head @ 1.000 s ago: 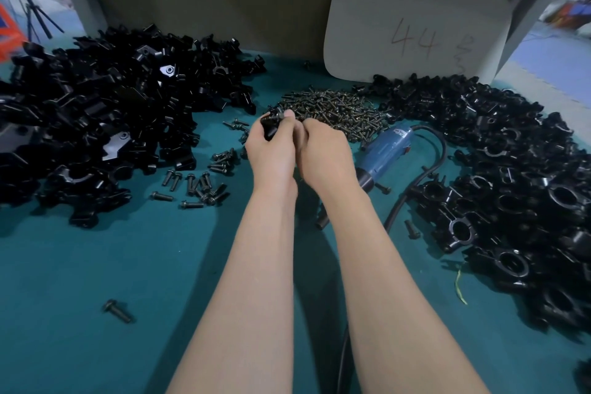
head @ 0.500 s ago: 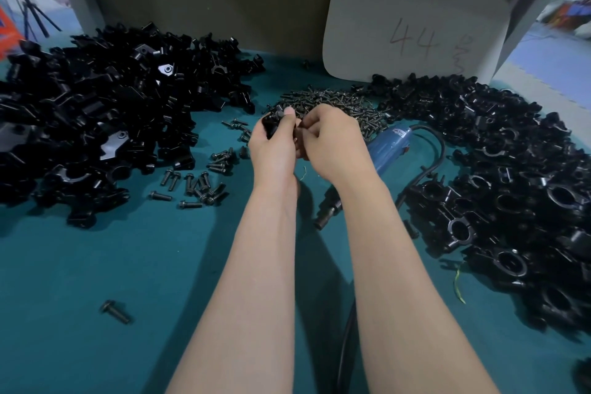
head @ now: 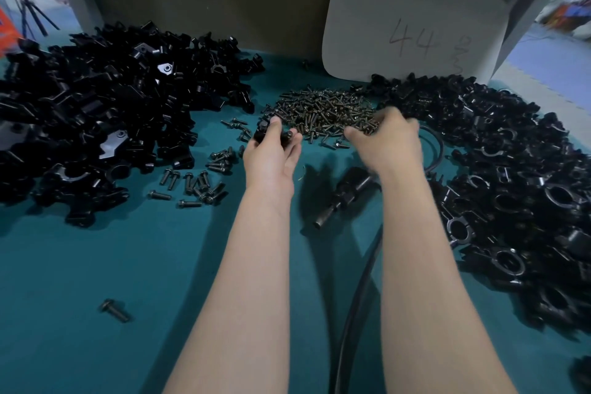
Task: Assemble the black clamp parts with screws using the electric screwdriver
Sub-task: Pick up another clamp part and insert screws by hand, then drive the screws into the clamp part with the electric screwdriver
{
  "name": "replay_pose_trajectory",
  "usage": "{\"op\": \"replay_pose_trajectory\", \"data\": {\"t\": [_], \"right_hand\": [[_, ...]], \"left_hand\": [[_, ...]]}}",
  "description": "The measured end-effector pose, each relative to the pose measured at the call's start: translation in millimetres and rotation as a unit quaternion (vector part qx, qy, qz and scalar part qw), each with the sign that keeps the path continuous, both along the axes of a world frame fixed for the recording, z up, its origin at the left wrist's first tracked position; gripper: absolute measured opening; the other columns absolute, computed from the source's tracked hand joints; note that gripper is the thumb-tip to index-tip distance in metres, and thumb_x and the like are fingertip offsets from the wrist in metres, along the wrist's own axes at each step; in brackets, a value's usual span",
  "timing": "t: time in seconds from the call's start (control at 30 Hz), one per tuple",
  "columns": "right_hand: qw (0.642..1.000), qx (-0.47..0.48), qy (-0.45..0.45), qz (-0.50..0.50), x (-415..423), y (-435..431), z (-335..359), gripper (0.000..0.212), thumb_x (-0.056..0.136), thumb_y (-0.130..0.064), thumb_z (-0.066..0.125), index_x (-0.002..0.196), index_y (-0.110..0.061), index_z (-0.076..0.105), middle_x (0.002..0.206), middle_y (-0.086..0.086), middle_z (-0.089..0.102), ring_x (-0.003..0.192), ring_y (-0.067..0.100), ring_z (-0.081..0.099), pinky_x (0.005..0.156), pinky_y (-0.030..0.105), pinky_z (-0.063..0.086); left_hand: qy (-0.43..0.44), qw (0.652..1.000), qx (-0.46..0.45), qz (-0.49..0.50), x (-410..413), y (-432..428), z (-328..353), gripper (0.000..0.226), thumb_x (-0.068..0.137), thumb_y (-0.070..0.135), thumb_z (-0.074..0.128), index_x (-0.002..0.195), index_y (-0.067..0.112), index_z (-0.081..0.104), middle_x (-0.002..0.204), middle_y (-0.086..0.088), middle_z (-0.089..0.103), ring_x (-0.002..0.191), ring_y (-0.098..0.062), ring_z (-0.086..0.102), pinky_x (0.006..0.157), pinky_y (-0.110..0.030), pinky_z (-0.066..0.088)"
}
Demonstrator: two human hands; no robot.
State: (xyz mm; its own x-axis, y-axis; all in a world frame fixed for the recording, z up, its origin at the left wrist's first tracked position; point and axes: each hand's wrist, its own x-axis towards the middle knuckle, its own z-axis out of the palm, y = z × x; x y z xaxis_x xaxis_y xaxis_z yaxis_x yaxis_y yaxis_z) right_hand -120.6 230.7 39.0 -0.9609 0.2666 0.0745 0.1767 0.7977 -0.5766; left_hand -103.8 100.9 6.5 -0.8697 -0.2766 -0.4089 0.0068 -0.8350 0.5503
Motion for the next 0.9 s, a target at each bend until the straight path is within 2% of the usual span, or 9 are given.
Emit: {"op": "replay_pose_trajectory", "data": {"t": [0.13,0.33,0.4,0.47,0.53,0.6,0.67,0.77,0.9], "right_hand": [[0.991,0.044,-0.126,-0.032,0.5,4.8,-16.6,0.08,0.083,-0.055,0.062,0.144,-0.018,0.026,0.148,0.014,0.018,0.126,0.041,0.041,0.106,0.05,0.027],[0.994,-0.025,-0.082,-0.062,-5.4,8.8,-22.3,0.072,0.084,-0.038,0.064,0.14,-0.009,0.03,0.138,0.017,0.033,0.116,0.036,0.048,0.102,0.044,0.037],[0.993,-0.097,-0.021,-0.063,-6.5,12.5,-19.0,0.064,0.081,-0.034,0.067,0.131,-0.004,0.04,0.126,0.016,0.048,0.107,0.031,0.053,0.09,0.038,0.047],[0.972,-0.22,0.047,-0.063,-5.9,13.7,-9.4,0.048,0.077,-0.029,0.069,0.114,-0.005,0.051,0.106,0.009,0.059,0.086,0.021,0.058,0.068,0.029,0.047],[0.908,-0.404,0.088,-0.069,-4.1,13.5,2.2,0.036,0.076,-0.02,0.071,0.103,-0.005,0.054,0.094,0.008,0.062,0.075,0.016,0.059,0.063,0.027,0.049],[0.792,-0.6,0.098,-0.06,-2.5,14.4,9.1,0.03,0.079,-0.008,0.069,0.103,-0.002,0.053,0.092,0.012,0.063,0.077,0.02,0.065,0.068,0.031,0.058],[0.702,-0.703,0.1,-0.059,-2.2,15.2,10.6,0.023,0.082,0.002,0.064,0.1,-0.003,0.05,0.089,0.012,0.061,0.076,0.023,0.065,0.065,0.034,0.058],[0.647,-0.751,0.106,-0.074,-2.1,14.4,8.0,0.018,0.085,0.006,0.059,0.096,-0.003,0.048,0.09,0.013,0.056,0.085,0.029,0.062,0.073,0.042,0.056],[0.572,-0.803,0.144,-0.091,-1.5,16.5,9.8,0.015,0.086,0.0,0.063,0.091,-0.007,0.05,0.104,0.014,0.055,0.095,0.029,0.06,0.093,0.049,0.051]], "left_hand": [[0.001,0.999,0.03,-0.016,-1.6,-1.0,-0.8,0.05,0.093,0.014,0.063,0.136,0.0,0.042,0.117,-0.023,0.059,0.085,-0.023,0.065,0.078,-0.031,0.059],[-0.002,0.999,0.013,-0.03,-2.5,-0.5,-1.8,0.033,0.095,0.005,0.058,0.126,-0.002,0.048,0.127,-0.022,0.052,0.096,-0.023,0.063,0.082,-0.029,0.058],[-0.008,0.999,-0.019,-0.031,-3.5,0.3,-2.9,0.017,0.095,0.006,0.058,0.11,0.001,0.052,0.124,-0.019,0.053,0.09,-0.021,0.064,0.084,-0.028,0.058],[-0.024,0.996,-0.08,-0.024,-4.7,1.3,-3.6,0.008,0.096,0.009,0.058,0.097,0.005,0.051,0.117,-0.015,0.055,0.082,-0.018,0.064,0.083,-0.025,0.057],[-0.032,0.983,-0.179,-0.012,-5.0,1.1,-5.3,0.023,0.097,0.014,0.057,0.116,0.003,0.05,0.121,-0.009,0.053,0.08,-0.014,0.064,0.084,-0.025,0.055],[-0.055,0.958,-0.283,-0.006,-4.9,-0.8,-8.8,0.044,0.098,0.019,0.056,0.137,0.007,0.041,0.126,-0.003,0.051,0.085,-0.016,0.064,0.092,-0.03,0.051],[-0.068,0.927,-0.368,0.002,-4.2,-4.4,-10.7,0.029,0.098,0.024,0.055,0.124,0.014,0.049,0.117,-0.007,0.058,0.094,-0.024,0.061,0.095,-0.037,0.049],[-0.108,0.868,-0.484,-0.017,-5.3,-7.2,-16.2,0.042,0.098,0.027,0.053,0.132,0.005,0.042,0.122,-0.012,0.06,0.098,-0.027,0.062,0.074,-0.031,0.047],[-0.122,0.799,-0.587,-0.032,-2.2,-6.2,-17.7,0.035,0.097,0.031,0.052,0.124,0.008,0.047,0.111,-0.009,0.064,0.076,-0.019,0.06,0.049,-0.024,0.034]]}}
